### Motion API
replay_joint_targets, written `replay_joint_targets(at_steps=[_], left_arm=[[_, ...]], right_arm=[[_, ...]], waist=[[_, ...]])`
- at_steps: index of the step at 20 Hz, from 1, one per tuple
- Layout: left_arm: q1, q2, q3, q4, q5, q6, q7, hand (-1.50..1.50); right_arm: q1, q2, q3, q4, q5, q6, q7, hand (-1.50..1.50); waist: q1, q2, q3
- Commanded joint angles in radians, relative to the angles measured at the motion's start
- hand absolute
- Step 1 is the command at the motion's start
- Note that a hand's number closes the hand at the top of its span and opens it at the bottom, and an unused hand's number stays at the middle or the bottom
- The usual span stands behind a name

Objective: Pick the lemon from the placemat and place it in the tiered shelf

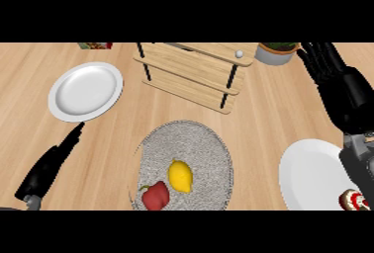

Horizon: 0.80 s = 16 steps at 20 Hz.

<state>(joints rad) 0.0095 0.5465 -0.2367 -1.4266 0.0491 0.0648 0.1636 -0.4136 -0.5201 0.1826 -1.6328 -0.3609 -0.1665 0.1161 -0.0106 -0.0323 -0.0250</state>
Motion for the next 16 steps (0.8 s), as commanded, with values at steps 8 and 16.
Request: replay_joint_targets(at_steps=[8,16], left_arm=[[-0.003,-0.203,0.134,0.048,0.236,0.061,0.08,0.0],[-0.002,-0.215,0.19,0.11,0.264,-0.001,0.027,0.0]], right_arm=[[0.022,-0.268,0.197,-0.013,0.502,-0.054,0.199,1.5],[0.154,-0.13,0.284,-0.198,0.489,0.017,0.204,-1.5]], waist=[[-0.009,0.027,0.011],[0.007,0.03,0.024]])
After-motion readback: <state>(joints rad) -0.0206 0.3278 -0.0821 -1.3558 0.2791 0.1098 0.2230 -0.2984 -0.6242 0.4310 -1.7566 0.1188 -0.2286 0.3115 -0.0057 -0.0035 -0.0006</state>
